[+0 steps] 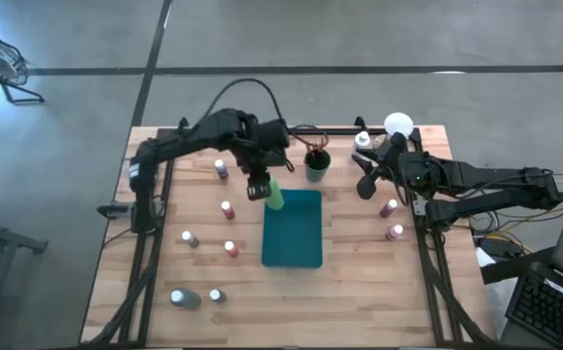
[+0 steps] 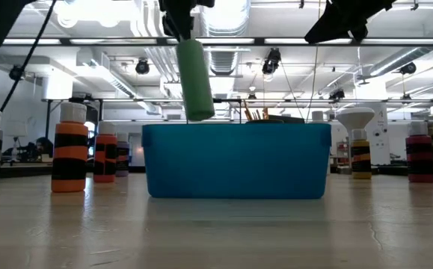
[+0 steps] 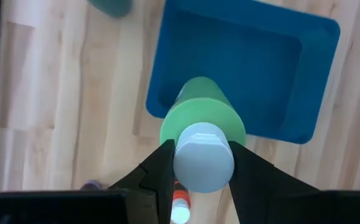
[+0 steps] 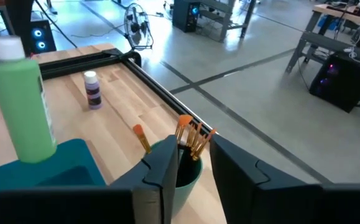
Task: Pick & Place Paint Supplies
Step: Put the large green paint bottle into the blue bin
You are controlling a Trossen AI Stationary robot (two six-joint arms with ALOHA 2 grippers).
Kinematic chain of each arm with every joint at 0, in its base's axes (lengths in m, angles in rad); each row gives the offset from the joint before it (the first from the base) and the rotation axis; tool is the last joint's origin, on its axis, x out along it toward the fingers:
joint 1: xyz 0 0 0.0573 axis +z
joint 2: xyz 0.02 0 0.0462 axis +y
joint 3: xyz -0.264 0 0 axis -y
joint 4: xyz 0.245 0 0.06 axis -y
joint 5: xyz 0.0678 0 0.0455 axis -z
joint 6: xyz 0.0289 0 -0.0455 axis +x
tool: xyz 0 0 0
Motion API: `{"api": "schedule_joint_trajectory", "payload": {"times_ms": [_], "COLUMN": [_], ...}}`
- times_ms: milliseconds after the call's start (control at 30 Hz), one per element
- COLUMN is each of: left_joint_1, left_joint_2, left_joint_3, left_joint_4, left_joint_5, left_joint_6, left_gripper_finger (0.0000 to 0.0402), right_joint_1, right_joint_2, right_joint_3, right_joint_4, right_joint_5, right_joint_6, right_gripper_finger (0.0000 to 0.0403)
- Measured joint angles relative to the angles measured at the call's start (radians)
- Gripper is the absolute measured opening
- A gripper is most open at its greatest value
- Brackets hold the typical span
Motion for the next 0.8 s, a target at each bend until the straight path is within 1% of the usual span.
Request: {"api": "schedule_joint_trajectory", "payload": {"times_ms": [67, 300, 467, 600, 800], "left_joint_1": [-0.006, -0.014, -0.022, -0.037, -0.041], "left_joint_2": [0.020, 0.079, 0.119, 0.144, 0.179], "left_joint_3": [0.000, -0.001, -0.002, -0.002, -0.004], "left_joint_4": [0.000, 0.001, 0.013, 0.046, 0.057], "left_joint_5": [-0.003, -0.062, -0.099, -0.170, -0.187], "left_joint_6": [0.017, 0.066, 0.091, 0.120, 0.121], "left_gripper_finger": [0.0121, 0.0121, 0.0121, 0.0121, 0.0121], "right_joint_1": [0.000, 0.000, 0.000, 0.000, 0.000], "right_joint_2": [0.000, 0.000, 0.000, 0.000, 0.000], "right_joint_3": [-0.003, -0.015, -0.024, -0.034, -0.039], "right_joint_4": [0.000, 0.000, -0.001, -0.003, -0.049], "right_joint_5": [-0.002, -0.002, -0.002, -0.002, -0.001], "right_joint_6": [0.000, 0.007, 0.008, 0.008, 0.018], "right_gripper_finger": [0.0098, 0.0101, 0.0084, 0.0070, 0.0057]}}
